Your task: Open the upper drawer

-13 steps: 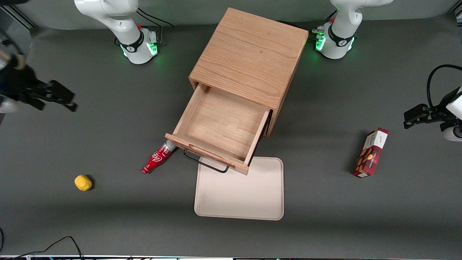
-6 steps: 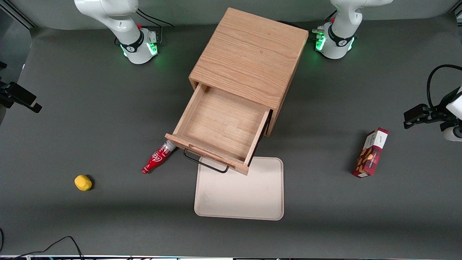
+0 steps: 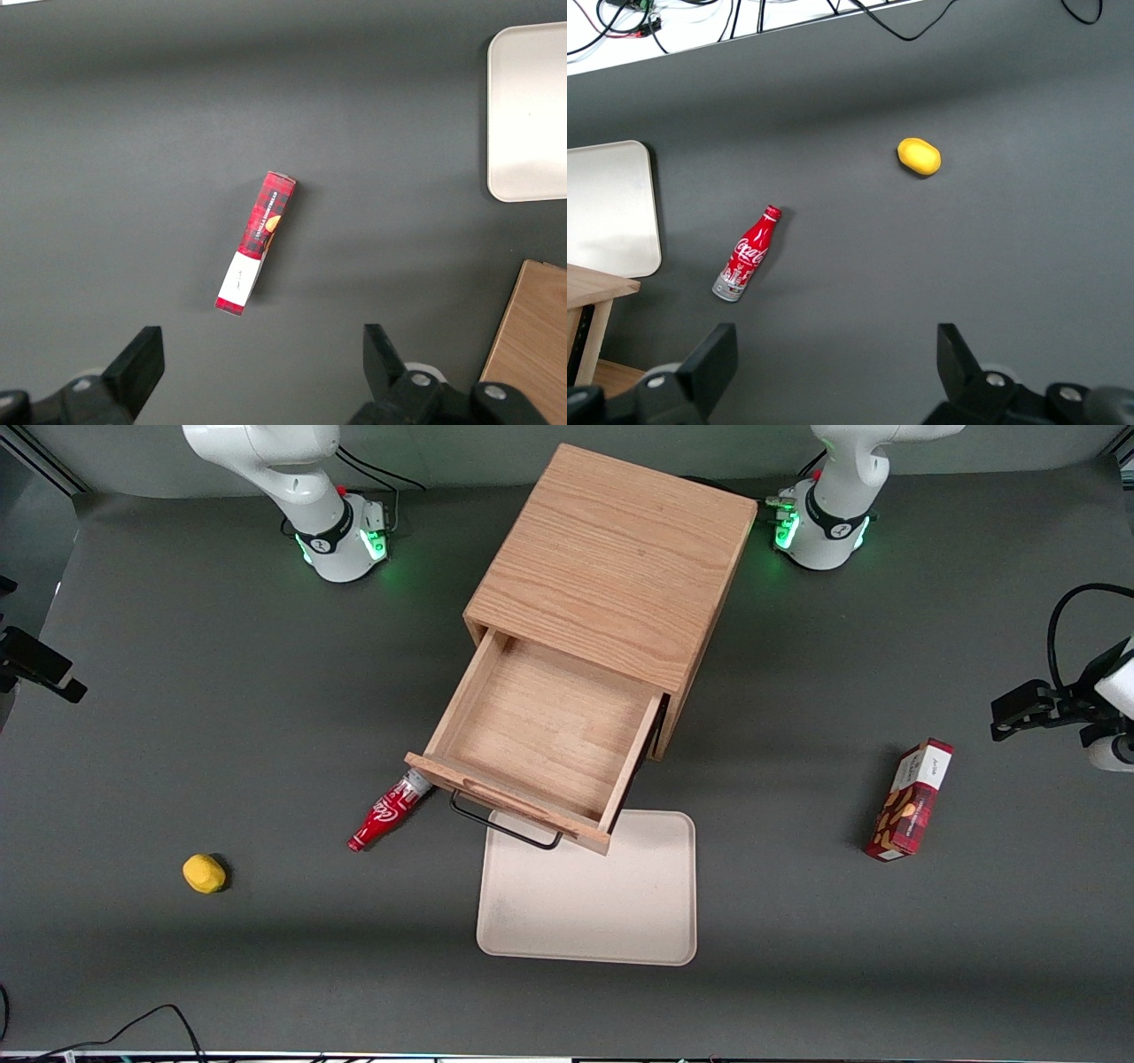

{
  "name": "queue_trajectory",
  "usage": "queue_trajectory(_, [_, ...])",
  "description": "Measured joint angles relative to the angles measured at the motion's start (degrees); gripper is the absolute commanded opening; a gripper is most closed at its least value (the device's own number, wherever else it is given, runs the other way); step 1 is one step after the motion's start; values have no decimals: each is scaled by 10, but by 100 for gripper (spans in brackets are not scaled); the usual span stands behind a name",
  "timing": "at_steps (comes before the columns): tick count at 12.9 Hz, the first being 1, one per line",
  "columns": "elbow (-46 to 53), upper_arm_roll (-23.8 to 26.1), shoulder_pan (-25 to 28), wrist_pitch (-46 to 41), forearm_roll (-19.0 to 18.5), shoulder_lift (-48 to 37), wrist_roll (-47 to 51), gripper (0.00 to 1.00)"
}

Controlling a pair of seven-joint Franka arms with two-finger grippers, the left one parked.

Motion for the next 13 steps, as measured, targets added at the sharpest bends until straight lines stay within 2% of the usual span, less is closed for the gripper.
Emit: queue_trajectory(13, [18, 8, 4, 1, 0, 13, -4, 100])
